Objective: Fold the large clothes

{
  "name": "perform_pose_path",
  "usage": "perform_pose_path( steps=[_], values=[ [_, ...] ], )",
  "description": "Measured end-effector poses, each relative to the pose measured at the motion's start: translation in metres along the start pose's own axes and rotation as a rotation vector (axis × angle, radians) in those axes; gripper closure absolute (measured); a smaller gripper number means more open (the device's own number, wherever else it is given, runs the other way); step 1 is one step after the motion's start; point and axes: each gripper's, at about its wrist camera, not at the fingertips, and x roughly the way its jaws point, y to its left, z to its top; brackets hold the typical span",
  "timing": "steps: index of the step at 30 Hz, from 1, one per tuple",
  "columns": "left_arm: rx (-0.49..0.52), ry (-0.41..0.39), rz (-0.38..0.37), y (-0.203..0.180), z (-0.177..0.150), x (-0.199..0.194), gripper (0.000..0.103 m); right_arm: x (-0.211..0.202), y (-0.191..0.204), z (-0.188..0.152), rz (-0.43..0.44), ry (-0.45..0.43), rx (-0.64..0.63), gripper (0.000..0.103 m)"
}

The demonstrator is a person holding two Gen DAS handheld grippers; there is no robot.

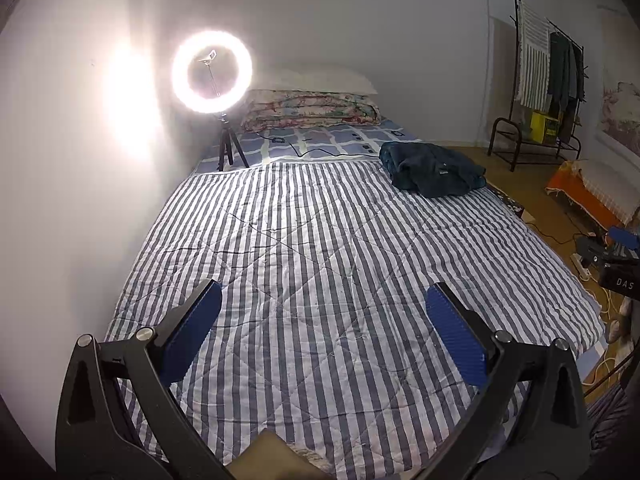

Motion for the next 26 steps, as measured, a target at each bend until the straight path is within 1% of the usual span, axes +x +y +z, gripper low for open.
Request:
perform_pose_path(
  steps=[17, 23, 26],
  values=[
    [-0.003, 0.0, 0.002, 0.003, 0.0, -0.0005, 0.0, 0.0039, -0.0022, -0.0023, 0.013, 0.007, -0.008, 0.0],
    [0.0, -0.01, 0.016, 0.0034, -0.0017, -0.0046, 0.0, 0.0058, -0.0045, -0.003, 0.021, 0.013, -0.017, 0.0],
    [0.001, -0.032, 0.041, 0.004, -0.0017, -0.0089, 0.0, 0.0065, -0.0077, -0.0019, 0.028, 0.015, -0.018, 0.0]
  ],
)
